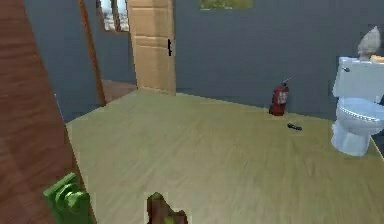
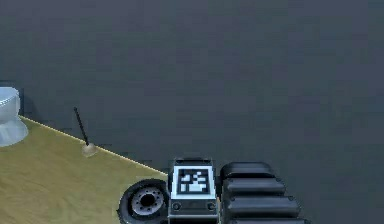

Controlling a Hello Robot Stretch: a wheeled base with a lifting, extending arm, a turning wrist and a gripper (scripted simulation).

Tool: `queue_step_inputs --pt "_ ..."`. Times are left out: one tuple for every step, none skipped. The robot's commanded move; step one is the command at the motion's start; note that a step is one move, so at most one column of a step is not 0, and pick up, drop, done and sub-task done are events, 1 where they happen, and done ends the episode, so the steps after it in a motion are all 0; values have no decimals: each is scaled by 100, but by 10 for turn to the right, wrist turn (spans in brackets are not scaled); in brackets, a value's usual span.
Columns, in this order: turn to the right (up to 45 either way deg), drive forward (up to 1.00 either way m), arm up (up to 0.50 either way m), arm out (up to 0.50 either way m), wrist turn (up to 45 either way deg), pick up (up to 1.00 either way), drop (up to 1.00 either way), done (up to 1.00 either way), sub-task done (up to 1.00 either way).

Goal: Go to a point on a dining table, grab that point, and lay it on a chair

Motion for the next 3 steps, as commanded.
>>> queue_step_inputs --pt "0 10 0 0 0 0 0 0 0" --pt "120 0 0 0 0 0 0 0 0" --pt "0 75 0 0 0 0 0 0 0"
